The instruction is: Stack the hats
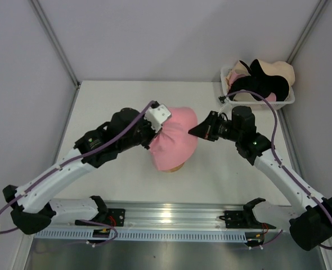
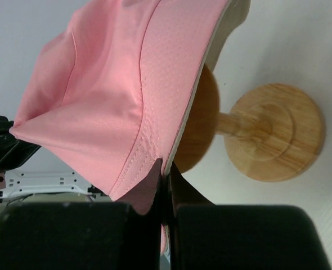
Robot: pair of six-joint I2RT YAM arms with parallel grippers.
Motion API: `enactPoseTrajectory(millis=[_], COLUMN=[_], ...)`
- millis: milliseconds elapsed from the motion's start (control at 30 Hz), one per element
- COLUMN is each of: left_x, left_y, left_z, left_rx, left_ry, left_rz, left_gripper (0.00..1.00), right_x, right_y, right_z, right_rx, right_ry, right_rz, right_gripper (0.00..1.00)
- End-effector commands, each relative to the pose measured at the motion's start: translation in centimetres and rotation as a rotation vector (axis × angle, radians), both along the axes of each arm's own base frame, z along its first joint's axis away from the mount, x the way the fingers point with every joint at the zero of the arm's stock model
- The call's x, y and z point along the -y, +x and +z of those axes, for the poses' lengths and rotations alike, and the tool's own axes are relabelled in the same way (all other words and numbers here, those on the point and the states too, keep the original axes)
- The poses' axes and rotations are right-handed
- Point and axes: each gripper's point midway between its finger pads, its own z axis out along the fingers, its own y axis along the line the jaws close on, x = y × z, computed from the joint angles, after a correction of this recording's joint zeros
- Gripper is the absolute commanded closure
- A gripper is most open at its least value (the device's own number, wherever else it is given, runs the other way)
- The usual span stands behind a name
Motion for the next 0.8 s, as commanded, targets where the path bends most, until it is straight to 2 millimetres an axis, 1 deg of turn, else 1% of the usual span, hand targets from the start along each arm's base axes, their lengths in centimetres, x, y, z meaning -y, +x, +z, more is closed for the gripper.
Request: enactPoseTrajectory(millis=[0, 33, 67, 100, 133, 167, 200, 233, 300, 333, 400, 533, 567, 600, 633, 667, 700, 767], left_x=[0.3, 0.7, 1.2, 2.0, 2.6, 2.9, 3.3, 3.7, 4.7, 5.0, 5.5, 6.3, 6.5, 6.8, 6.9, 7.0, 7.0, 6.9], left_y=[2.0, 2.0, 1.8, 2.0, 1.6, 1.6, 1.4, 1.2, 0.4, 0.0, -0.5, -1.3, -1.4, -1.6, -1.7, -1.6, -1.6, -1.5], left_z=[3.9, 3.8, 3.1, 2.2, 1.6, 1.4, 1.0, 0.8, 0.5, 0.6, 0.6, 0.2, 0.2, -0.3, -0.7, -1.4, -1.7, -2.3], left_rx=[0.143, 0.143, 0.137, 0.125, 0.119, 0.118, 0.101, 0.089, 0.057, 0.051, 0.037, 0.015, 0.012, 0.001, -0.004, -0.012, -0.017, -0.030], left_ry=[0.037, 0.055, 0.095, 0.126, 0.144, 0.152, 0.145, 0.137, 0.100, 0.083, 0.053, 0.045, 0.045, 0.053, 0.060, 0.077, 0.084, 0.096], left_rz=[0.098, 0.097, 0.095, 0.095, 0.084, 0.090, 0.092, 0.088, 0.059, 0.045, 0.027, -0.017, -0.026, -0.042, -0.046, -0.045, -0.043, -0.033], left_gripper=[0.99, 0.99, 0.99, 0.99, 0.99, 0.99, 0.99, 0.99, 0.99, 0.99, 0.99, 0.99, 0.99, 0.99, 0.99, 0.99, 0.98, 0.96], right_x=[3.1, 3.4, 3.4, 3.6, 3.5, 3.6, 3.7, 3.9, 4.4, 4.8, 5.1, 5.5, 5.6, 5.5, 5.8, 5.8, 5.8, 5.5], right_y=[1.9, 2.0, 2.0, 1.7, 1.5, 1.4, 1.3, 0.9, 0.8, 0.5, 0.5, 0.6, 0.6, 0.9, 1.1, 1.2, 1.3, 1.7], right_z=[-2.1, -2.5, -2.9, -4.5, -5.4, -6.1, -7.0, -8.6, -10.1, -11.4, -12.3, -14.2, -15.3, -15.5, -16.1, -17.2, -17.7, -18.1], right_rx=[0.018, 0.018, 0.020, -0.009, -0.023, -0.038, -0.055, -0.087, -0.099, -0.116, -0.115, -0.113, -0.124, -0.119, -0.131, -0.159, -0.178, -0.177], right_ry=[-0.039, -0.041, -0.039, -0.050, -0.058, -0.062, -0.071, -0.091, -0.111, -0.131, -0.150, -0.187, -0.199, -0.191, -0.199, -0.211, -0.209, -0.195], right_rz=[-0.154, -0.161, -0.161, -0.161, -0.158, -0.163, -0.166, -0.168, -0.184, -0.195, -0.198, -0.203, -0.209, -0.219, -0.239, -0.249, -0.252, -0.257], right_gripper=[1.00, 1.00, 1.00, 1.00, 1.00, 1.00, 1.00, 1.00, 1.00, 1.00, 1.00, 1.00, 1.00, 1.00, 1.00, 1.00, 1.00, 1.00])
